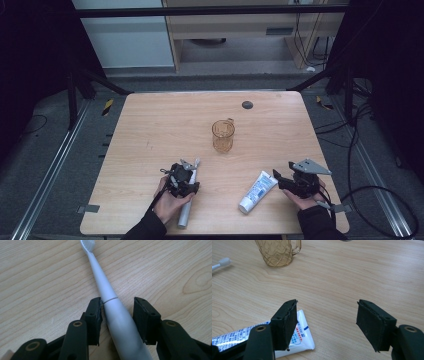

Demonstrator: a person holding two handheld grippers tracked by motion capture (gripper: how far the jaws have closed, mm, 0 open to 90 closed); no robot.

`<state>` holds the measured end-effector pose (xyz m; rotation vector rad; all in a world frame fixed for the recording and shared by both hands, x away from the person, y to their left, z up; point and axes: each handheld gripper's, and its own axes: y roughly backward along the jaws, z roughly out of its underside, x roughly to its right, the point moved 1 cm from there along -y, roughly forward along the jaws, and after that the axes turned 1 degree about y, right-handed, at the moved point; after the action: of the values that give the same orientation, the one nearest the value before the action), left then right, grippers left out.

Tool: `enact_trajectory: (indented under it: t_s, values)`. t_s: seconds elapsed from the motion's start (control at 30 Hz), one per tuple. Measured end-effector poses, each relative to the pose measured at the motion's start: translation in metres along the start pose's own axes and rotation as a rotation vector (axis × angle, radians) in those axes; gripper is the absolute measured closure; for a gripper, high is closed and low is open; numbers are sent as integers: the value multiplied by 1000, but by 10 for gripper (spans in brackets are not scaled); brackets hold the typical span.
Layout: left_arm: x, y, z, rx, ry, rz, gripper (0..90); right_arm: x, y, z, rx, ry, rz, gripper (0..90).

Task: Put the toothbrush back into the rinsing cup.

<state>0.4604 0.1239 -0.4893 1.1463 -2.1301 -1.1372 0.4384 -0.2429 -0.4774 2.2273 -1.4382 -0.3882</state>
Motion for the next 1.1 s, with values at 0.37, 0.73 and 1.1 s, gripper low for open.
enact_trajectory:
  t_s: [0.37,0.73,1.1]
  values:
    - [0,0,-1,-7,-11,-23,666,0,1,-1,7,-2,4,330]
    - [-1,0,0,1,-19,-13,664,1,1,0,6,-3,5,330]
    - [-2,0,0,2,-31,12,676,1,1,-1,7,-4,4,335]
